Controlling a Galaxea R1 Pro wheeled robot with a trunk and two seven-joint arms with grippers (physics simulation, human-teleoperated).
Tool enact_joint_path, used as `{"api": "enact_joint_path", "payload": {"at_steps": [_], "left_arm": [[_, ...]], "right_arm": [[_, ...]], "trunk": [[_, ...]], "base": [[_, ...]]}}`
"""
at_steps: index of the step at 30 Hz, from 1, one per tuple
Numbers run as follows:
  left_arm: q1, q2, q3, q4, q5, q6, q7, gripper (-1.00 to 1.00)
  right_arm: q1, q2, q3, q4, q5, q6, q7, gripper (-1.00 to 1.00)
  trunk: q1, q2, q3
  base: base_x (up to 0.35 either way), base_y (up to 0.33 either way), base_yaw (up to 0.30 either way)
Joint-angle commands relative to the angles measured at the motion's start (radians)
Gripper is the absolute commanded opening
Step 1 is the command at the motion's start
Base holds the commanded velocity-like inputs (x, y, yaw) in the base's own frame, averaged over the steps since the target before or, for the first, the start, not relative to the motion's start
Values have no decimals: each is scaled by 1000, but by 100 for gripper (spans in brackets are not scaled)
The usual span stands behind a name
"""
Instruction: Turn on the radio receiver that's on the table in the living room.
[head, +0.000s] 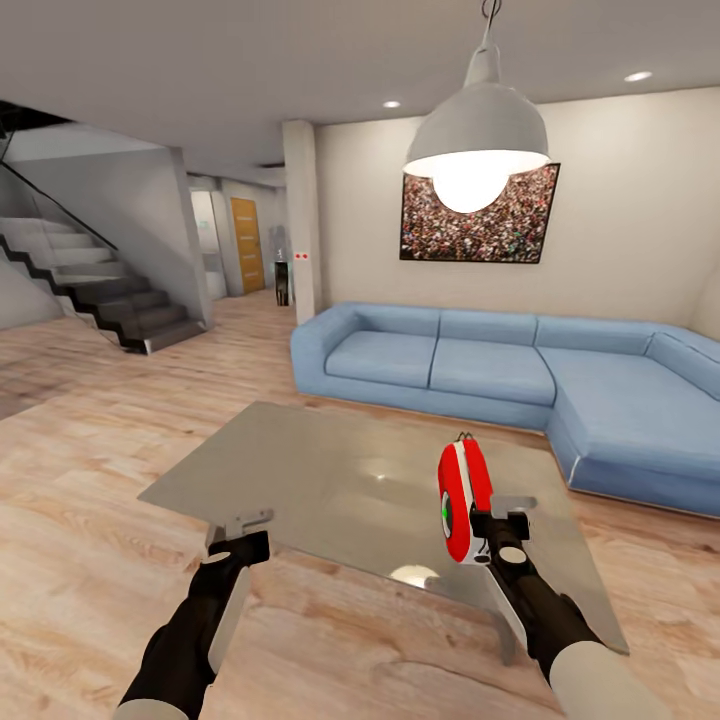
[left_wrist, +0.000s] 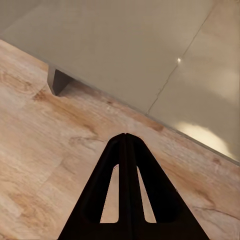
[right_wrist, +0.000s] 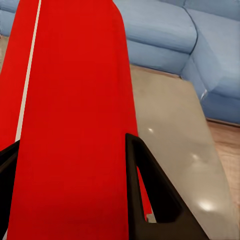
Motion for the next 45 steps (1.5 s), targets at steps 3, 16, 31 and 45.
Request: {"api": "enact_joint_path", "payload": {"at_steps": [3, 16, 31, 45], "left_arm": [[0, -1, 0, 0, 0, 0, 0, -100], [0, -1, 0, 0, 0, 0, -1, -100], [0, -1, 0, 0, 0, -1, 0, -100], [0, -1, 0, 0, 0, -1, 0, -100]], "right_arm": [[0, 0, 0, -1, 5, 0, 0, -100], [0, 0, 0, 0, 4, 0, 0, -100], [0, 0, -1, 125, -3, 73, 38, -100], [0, 1, -3, 201, -2, 66, 86, -100]], "trunk": [[0, 0, 0], [0, 0, 0], [0, 0, 0], [0, 0, 0]], "base": [[326, 122, 0], [326, 119, 0], [47, 11, 0], [0, 0, 0]]}}
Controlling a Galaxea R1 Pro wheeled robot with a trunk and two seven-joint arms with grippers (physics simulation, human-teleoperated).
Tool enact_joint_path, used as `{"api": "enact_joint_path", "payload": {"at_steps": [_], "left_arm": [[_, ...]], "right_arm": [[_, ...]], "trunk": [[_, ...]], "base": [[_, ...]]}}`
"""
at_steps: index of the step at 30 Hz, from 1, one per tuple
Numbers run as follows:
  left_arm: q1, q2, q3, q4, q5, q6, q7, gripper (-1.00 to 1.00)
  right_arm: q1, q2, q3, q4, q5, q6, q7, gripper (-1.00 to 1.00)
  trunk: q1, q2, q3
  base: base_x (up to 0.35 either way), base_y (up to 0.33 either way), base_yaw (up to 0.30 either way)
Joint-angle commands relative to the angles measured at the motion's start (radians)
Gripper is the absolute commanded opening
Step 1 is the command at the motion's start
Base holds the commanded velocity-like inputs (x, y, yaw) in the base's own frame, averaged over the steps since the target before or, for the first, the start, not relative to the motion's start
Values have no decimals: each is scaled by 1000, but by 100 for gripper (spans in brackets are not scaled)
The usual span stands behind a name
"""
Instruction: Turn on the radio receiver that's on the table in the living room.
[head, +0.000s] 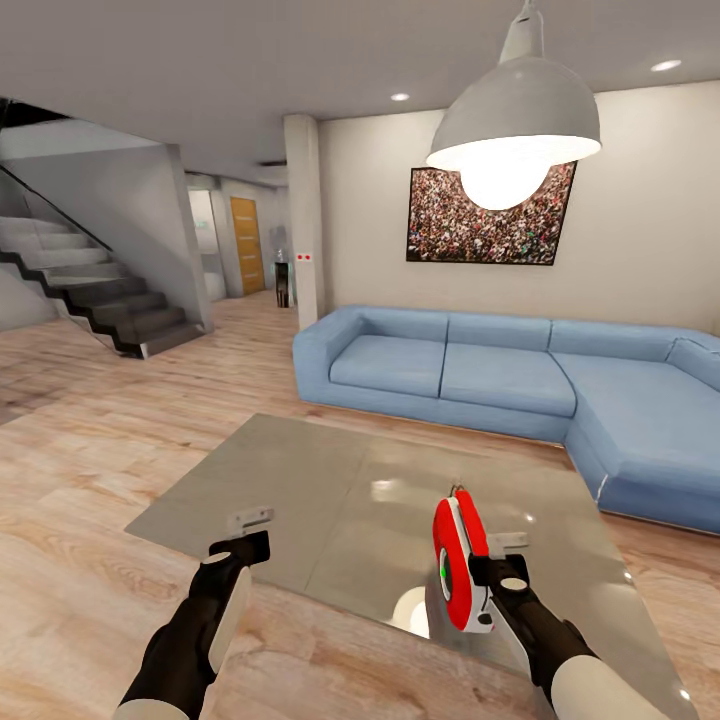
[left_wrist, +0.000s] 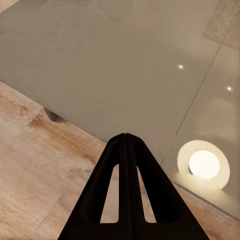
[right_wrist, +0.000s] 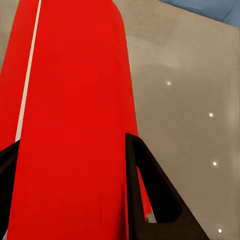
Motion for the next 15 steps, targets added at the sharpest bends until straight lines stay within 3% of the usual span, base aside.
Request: {"api": "enact_joint_path", "payload": {"at_steps": [1, 15], "left_arm": [[0, 0, -1, 0, 0, 1, 0, -100], [0, -1, -6, 0, 0, 1, -1, -100]], "right_arm": [[0, 0, 0, -1, 4, -1, 0, -100], [0, 0, 0, -1, 4, -1, 0, -100]], "trunk": [[0, 0, 0], [0, 0, 0]], "base": [[76, 15, 0], [311, 92, 0]]}}
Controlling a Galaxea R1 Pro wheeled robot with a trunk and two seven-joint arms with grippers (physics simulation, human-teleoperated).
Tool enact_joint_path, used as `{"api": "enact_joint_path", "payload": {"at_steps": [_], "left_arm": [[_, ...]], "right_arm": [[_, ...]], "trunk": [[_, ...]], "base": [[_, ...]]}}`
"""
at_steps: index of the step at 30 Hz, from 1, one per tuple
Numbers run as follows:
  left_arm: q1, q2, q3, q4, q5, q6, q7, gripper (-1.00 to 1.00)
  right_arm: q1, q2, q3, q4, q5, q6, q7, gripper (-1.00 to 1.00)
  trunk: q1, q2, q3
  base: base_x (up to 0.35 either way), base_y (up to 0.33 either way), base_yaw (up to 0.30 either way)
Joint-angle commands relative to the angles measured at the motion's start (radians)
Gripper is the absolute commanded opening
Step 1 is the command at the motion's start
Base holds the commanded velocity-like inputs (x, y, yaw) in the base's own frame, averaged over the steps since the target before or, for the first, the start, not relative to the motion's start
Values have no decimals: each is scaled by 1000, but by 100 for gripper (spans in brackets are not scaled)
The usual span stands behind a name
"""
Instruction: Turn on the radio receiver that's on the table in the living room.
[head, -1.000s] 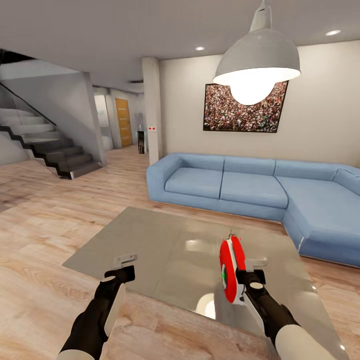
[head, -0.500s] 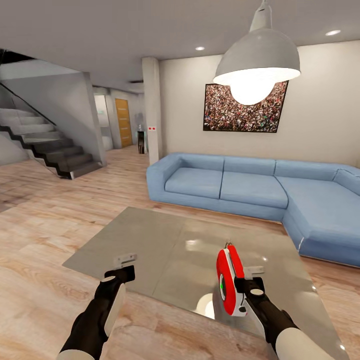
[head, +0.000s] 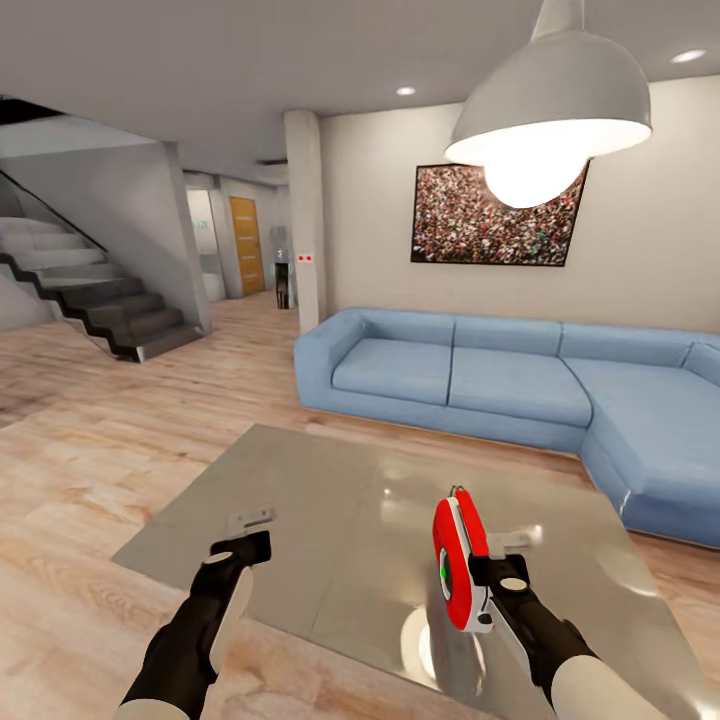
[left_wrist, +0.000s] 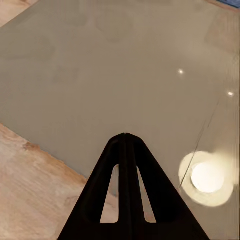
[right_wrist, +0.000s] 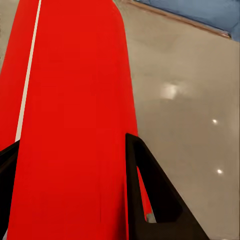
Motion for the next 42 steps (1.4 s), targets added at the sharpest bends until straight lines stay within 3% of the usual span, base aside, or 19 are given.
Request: {"api": "enact_joint_path", "payload": {"at_steps": [1, 7, 10, 13, 41, 42], "left_arm": [[0, 0, 0, 0, 0, 0, 0, -100], [0, 0, 0, 0, 0, -1, -1, -100], [0, 0, 0, 0, 0, -1, -1, -100], [1, 0, 0, 0, 0, -1, -1, -100], [2, 0, 0, 0, 0, -1, -1, -100], [2, 0, 0, 0, 0, -1, -1, -100]], "right_arm": [[0, 0, 0, -1, 3, 0, 0, -100], [0, 8, 3, 32, 3, -2, 2, -100], [0, 19, 1, 117, 4, -97, 3, -100], [0, 20, 0, 130, 4, -123, 3, -100], [0, 20, 0, 143, 7, -131, 3, -100], [0, 20, 0, 143, 7, -132, 3, 100]], "trunk": [[0, 0, 0], [0, 0, 0], [0, 0, 0], [0, 0, 0], [0, 0, 0], [0, 0, 0]], "base": [[332, 57, 0], [94, 13, 0], [4, 1, 0], [0, 0, 0], [0, 0, 0], [0, 0, 0]]}}
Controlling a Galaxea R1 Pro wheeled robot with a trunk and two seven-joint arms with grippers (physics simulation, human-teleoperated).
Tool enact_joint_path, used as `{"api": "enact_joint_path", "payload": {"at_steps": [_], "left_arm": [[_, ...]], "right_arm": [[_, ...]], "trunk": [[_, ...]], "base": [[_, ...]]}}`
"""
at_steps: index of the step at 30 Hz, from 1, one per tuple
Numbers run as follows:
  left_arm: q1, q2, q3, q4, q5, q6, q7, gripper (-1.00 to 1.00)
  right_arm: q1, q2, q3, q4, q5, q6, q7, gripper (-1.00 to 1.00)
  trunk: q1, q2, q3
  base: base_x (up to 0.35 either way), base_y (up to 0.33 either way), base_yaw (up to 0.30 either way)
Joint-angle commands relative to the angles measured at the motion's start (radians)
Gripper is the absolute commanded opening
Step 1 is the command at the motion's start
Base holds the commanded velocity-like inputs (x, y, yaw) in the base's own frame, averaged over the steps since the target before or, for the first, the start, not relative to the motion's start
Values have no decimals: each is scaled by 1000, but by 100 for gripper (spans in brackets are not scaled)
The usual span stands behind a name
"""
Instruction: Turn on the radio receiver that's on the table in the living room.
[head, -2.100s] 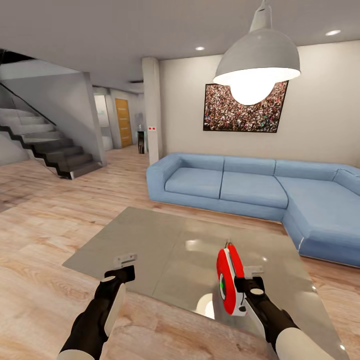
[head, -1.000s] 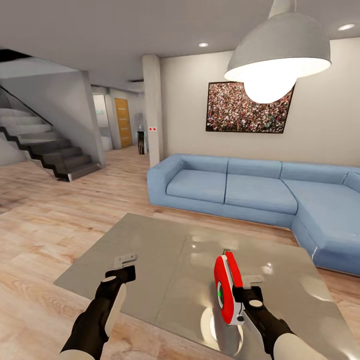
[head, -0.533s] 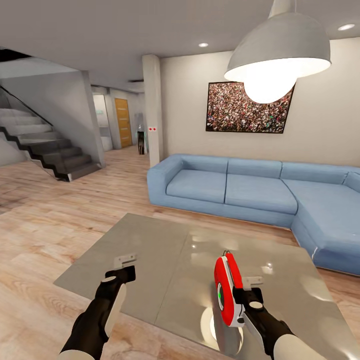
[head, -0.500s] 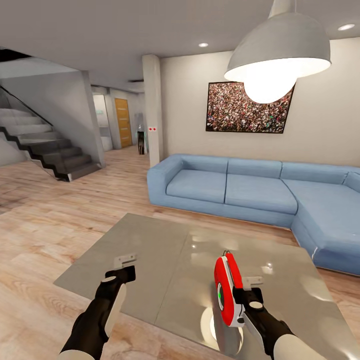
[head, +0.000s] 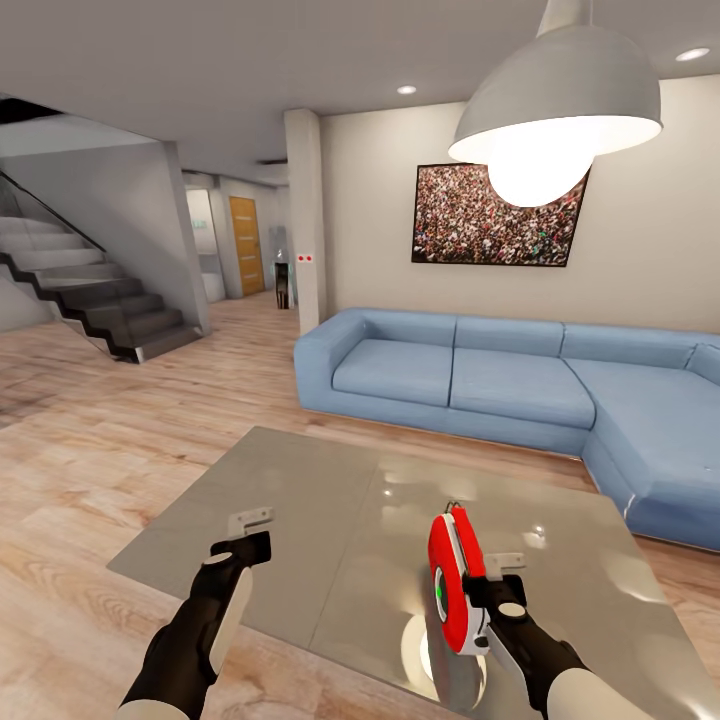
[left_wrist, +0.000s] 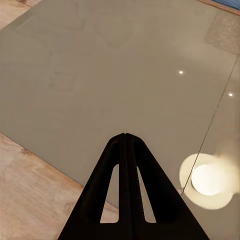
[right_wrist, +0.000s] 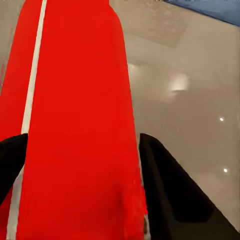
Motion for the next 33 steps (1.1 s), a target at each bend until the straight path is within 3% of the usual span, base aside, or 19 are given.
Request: {"api": "enact_joint_path", "payload": {"at_steps": [1, 33], "left_arm": [[0, 0, 0, 0, 0, 0, 0, -100], [0, 1, 0, 0, 0, 0, 1, -100]], "right_arm": [[0, 0, 0, 0, 0, 0, 0, 100], [0, 0, -1, -4, 2, 0, 0, 100]], "trunk": [[0, 0, 0], [0, 0, 0]], "base": [[0, 0, 0], [0, 0, 0]]}}
